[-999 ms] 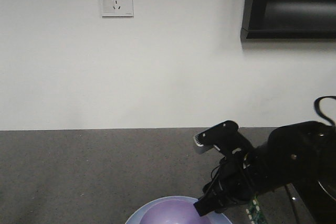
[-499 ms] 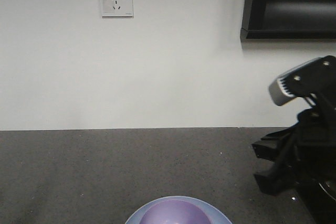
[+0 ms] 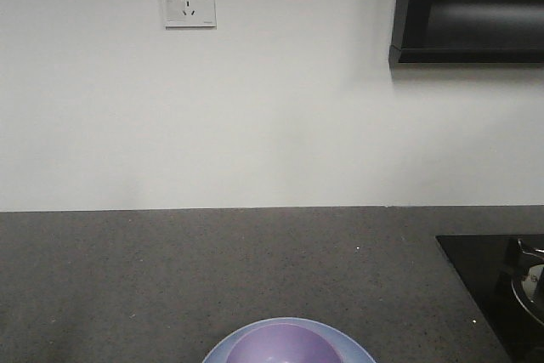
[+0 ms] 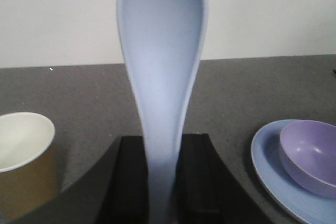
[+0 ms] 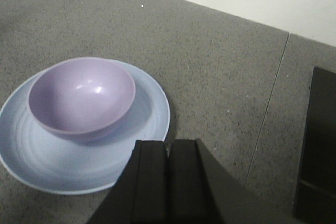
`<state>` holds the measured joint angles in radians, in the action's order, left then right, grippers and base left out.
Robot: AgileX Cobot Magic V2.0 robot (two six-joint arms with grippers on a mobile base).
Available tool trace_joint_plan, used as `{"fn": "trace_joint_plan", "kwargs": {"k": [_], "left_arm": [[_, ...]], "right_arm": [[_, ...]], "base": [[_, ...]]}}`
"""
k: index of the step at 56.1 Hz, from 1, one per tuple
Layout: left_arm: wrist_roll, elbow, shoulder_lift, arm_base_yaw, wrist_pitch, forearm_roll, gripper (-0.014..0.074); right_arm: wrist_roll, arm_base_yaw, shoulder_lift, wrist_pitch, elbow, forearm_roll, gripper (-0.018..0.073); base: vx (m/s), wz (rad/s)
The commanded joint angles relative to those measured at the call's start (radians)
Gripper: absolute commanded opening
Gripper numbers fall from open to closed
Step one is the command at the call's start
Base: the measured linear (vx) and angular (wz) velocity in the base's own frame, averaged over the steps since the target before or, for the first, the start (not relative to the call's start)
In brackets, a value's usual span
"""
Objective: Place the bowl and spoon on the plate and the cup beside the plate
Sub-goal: 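Withdraw the right gripper from the bowl, then move the left gripper over the bowl and lower the spoon in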
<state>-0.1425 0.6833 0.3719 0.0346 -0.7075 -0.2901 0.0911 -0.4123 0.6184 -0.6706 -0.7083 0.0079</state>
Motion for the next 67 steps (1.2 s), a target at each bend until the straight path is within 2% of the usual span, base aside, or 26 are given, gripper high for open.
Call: {"fn": "trace_joint_plan", "kwargs": {"k": [1,4,9,12,19,30,46,51,59,67], "left_arm": [[-0.055,0.045,0.100,0.005,0.041,-0.103,0.0003],[-0.129,0.073,0.169,0.005,-0.009,-0.160,0.0003],[-0.307,0.141,0.309,0.017,-0.101,-0.260,0.0003],[-0.379,0.185,0.383,0.026,-0.146,-0.321,0.0003],[-0.450,0.294,0.551,0.045,-0.226,-0.419,0.0003],[-0.450,0.430,0.760,0.134,-0.276,-0.435,0.0003],[-0.425,0.542,0.994,0.366,-0.276,-0.435,0.0003],[-0.421,0.571,1.055,0.420,-0.275,-0.435,0.0003],[-0.408,0.613,1.135,0.490,-0.277,-0.434,0.0003],[-0.391,0.631,1.193,0.531,-0.261,-0.429,0.0013]], "right_arm": [[0.000,0.001,-0.031,0.089,0.006,-0.019,-0.0010],[0.000,0.001,-0.037,0.086,0.014,-0.021,-0.0009],[0.000,0.001,-0.037,0.084,0.014,-0.030,-0.0009],[0.000,0.001,-0.037,0.090,0.014,-0.035,-0.0009],[0.000,0.001,-0.037,0.100,0.014,-0.037,-0.0009],[0.000,0.001,-0.037,0.102,0.014,-0.039,-0.0009],[0.000,0.001,-0.037,0.101,0.014,-0.039,-0.0008],[0.000,0.001,-0.037,0.101,0.014,-0.039,-0.0008],[0.000,0.001,-0.037,0.100,0.014,-0.038,-0.0008],[-0.002,0.001,-0.037,0.095,0.014,-0.038,-0.0008]], "base": [[0.00,0.00],[0.00,0.00],[0.00,0.00],[0.00,0.00],[0.00,0.00],[0.00,0.00],[0.00,0.00],[0.00,0.00],[0.00,0.00],[0.00,0.00]]}}
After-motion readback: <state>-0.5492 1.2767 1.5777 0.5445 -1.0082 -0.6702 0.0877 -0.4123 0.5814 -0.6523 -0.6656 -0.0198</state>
